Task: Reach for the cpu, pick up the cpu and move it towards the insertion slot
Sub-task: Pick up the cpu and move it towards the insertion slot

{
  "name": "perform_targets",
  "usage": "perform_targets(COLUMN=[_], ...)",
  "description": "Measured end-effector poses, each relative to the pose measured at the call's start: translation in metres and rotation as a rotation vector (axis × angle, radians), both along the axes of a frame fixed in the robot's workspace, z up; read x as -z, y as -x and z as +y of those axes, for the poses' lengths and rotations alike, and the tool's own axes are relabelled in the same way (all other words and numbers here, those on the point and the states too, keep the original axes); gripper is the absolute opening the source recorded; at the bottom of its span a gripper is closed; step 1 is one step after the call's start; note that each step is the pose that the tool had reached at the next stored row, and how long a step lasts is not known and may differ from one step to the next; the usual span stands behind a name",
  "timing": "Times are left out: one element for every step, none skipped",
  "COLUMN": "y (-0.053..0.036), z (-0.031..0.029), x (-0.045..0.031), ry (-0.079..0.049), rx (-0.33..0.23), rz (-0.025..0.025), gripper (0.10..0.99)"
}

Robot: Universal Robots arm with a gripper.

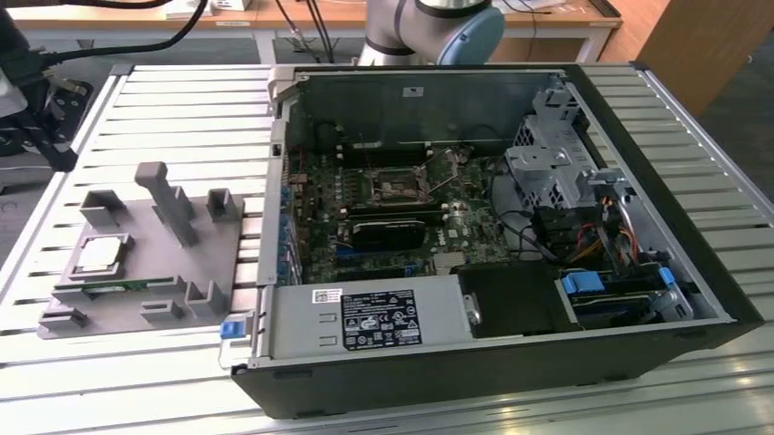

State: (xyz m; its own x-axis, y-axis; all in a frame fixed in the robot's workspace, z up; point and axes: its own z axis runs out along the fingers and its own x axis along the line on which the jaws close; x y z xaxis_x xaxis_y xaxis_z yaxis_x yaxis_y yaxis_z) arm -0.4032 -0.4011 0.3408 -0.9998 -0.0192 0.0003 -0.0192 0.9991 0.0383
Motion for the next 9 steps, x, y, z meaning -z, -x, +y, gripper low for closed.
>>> perform_targets(y=[0.0006,0.0013,0.0022,0.0033,0.0043,0.0053,0.0062,0.0071,0.008], z=[-0.0003,-0.0006,-0.0008,-0.0011,-0.0013,-0.0016,-0.0018,-0.002,-0.0022], x=[0.0013,0.0028,0.0044,0.006,0.0078,0.0094,0.0108,0.012,0.0132], ry=[0.0,0.0,0.0,0.0,0.0,0.0,0.0,0.0,0.0], rx=[0.0,0.0,0.0,0.0,0.0,0.0,0.0,0.0,0.0], rz=[0.0,0.0001,0.0002,0.0003,0.0002,0.0002,0.0002,0.0002,0.0003], gripper=[0.106,0.106,0.106,0.106,0.106,0.106,0.106,0.106,0.106])
